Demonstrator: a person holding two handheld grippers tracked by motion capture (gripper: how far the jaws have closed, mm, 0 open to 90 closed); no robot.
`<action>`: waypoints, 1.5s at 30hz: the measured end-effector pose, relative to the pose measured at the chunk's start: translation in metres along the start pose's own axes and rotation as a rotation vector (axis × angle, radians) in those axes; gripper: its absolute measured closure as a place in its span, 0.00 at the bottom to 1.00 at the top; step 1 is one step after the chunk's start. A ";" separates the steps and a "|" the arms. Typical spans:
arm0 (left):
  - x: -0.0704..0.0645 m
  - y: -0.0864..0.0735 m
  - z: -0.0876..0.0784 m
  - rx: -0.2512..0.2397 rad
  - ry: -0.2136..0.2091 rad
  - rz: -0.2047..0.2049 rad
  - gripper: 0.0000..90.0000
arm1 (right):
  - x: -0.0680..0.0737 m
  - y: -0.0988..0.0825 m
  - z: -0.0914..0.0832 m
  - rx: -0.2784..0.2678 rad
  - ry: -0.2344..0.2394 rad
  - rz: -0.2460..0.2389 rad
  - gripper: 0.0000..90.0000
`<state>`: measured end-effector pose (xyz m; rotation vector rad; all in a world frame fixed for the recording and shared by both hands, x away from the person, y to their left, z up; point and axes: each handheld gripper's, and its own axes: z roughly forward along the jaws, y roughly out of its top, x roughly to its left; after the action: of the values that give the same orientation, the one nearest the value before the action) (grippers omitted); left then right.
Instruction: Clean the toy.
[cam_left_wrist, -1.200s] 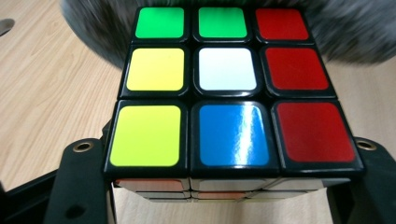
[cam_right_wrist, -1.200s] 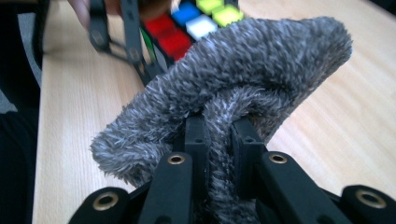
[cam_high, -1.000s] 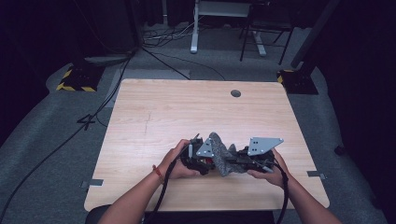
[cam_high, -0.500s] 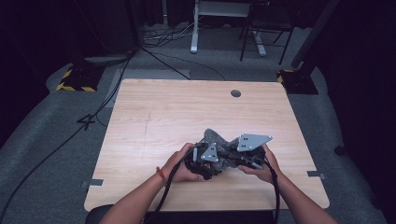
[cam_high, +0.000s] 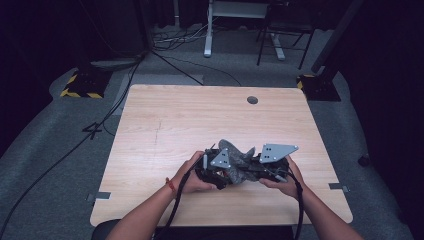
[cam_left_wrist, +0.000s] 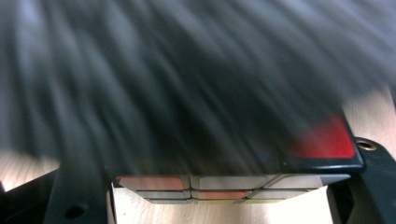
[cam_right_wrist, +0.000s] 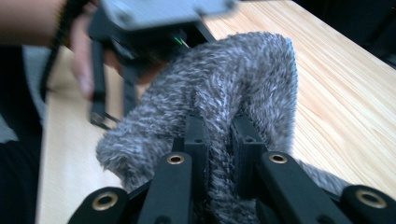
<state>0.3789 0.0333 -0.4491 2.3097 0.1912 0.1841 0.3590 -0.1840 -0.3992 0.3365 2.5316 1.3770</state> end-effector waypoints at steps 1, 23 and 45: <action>0.000 0.000 0.000 0.000 0.000 0.000 0.38 | 0.002 0.002 0.002 -0.001 0.000 -0.008 0.89; 0.003 -0.004 -0.012 -0.042 0.003 -0.022 0.38 | -0.025 -0.035 0.004 0.073 -0.076 0.087 0.89; -0.002 -0.002 -0.001 0.010 0.028 0.018 0.37 | -0.013 -0.022 0.007 -0.081 0.066 0.057 0.89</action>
<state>0.3766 0.0350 -0.4503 2.3202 0.1862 0.2256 0.3711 -0.1941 -0.4197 0.3558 2.5278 1.5312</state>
